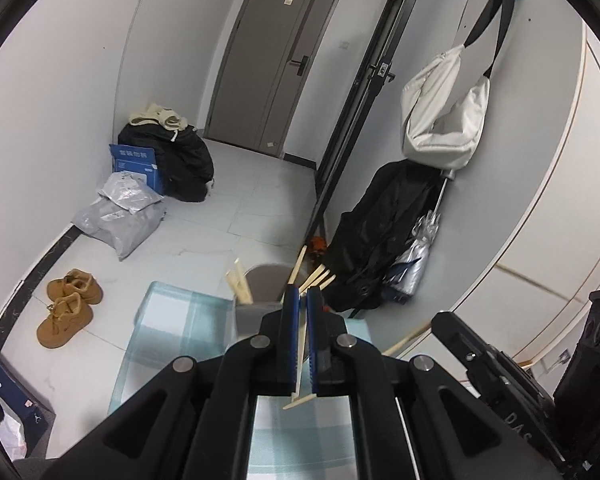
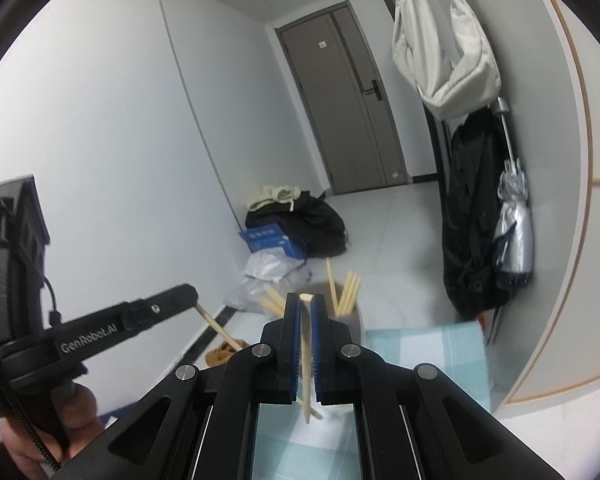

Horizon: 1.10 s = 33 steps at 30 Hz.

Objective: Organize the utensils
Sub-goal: 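Carry both held chopsticks up over the white utensil holder, then open both tools to drop the chopsticks into the holder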

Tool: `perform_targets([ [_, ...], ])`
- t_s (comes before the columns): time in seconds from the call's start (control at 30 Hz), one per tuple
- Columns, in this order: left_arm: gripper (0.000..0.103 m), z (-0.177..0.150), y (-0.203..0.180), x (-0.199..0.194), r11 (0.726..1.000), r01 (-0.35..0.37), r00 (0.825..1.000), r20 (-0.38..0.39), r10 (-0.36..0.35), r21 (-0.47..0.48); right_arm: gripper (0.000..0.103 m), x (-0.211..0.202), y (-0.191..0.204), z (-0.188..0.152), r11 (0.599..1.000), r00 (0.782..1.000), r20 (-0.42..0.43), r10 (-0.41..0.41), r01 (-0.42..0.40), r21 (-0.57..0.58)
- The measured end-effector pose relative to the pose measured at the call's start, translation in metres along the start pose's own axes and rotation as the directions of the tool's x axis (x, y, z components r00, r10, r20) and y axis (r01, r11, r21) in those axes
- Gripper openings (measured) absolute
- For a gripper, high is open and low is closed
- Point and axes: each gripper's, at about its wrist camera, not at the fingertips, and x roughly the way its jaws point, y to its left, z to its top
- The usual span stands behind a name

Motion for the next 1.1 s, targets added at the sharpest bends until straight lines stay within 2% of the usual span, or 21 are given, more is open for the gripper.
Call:
perform_targets([
  [0.23,0.001,0.048,0.004,0.002,0.999,0.046,0.997,0.057,-0.045,-0.017,0.004,0.012,0.003,0.053,0.999,0.999,0.035,0.017,-0.016,-0.039],
  [0.37,0.001,0.067,0.010,0.008,0.999,0.033,0.996,0.083,-0.032,-0.014,0.004,0.031,0.007,0.080,0.998,0.998,0.056,0.027,-0.024,-0.065],
  [0.4,0.001,0.073,0.013,0.012,0.999,0.032,0.996,0.084,-0.031,-0.016,0.000,0.037,0.008,0.087,0.997,0.998,0.058,0.028,-0.024,-0.074],
  [0.53,0.001,0.080,0.024,0.029,1.000,0.015,0.997,0.077,-0.012,-0.027,0.000,0.063,0.011,0.101,0.994,0.998,0.055,0.042,-0.036,-0.107],
  [0.6,0.001,0.080,0.027,0.039,1.000,-0.009,0.997,0.080,0.010,-0.016,0.000,0.082,0.012,0.102,0.990,0.998,0.045,0.048,-0.042,-0.133],
  [0.67,0.001,0.079,0.031,0.049,1.000,0.002,0.998,0.065,-0.001,-0.021,0.000,0.101,0.011,0.097,0.989,0.998,0.025,0.049,-0.045,-0.141],
  [0.77,0.001,0.079,0.035,0.061,1.000,-0.018,0.999,0.037,0.018,-0.017,0.000,0.119,-0.004,0.085,0.996,0.998,-0.010,0.056,-0.056,-0.075],
  [0.97,0.001,0.070,0.026,0.075,0.995,-0.005,1.000,0.002,0.005,0.097,0.000,0.127,-0.025,0.061,0.998,0.997,-0.044,0.057,-0.059,-0.029],
  [1.0,0.001,0.066,0.024,0.078,0.993,-0.019,1.000,-0.003,0.020,0.114,0.000,0.127,-0.028,0.057,0.998,0.997,-0.051,0.058,-0.059,-0.019],
  [1.1,0.002,0.062,0.027,0.086,0.994,0.008,0.999,-0.050,-0.003,0.111,0.003,0.128,-0.037,0.045,0.999,0.996,-0.070,0.052,-0.052,0.004],
])
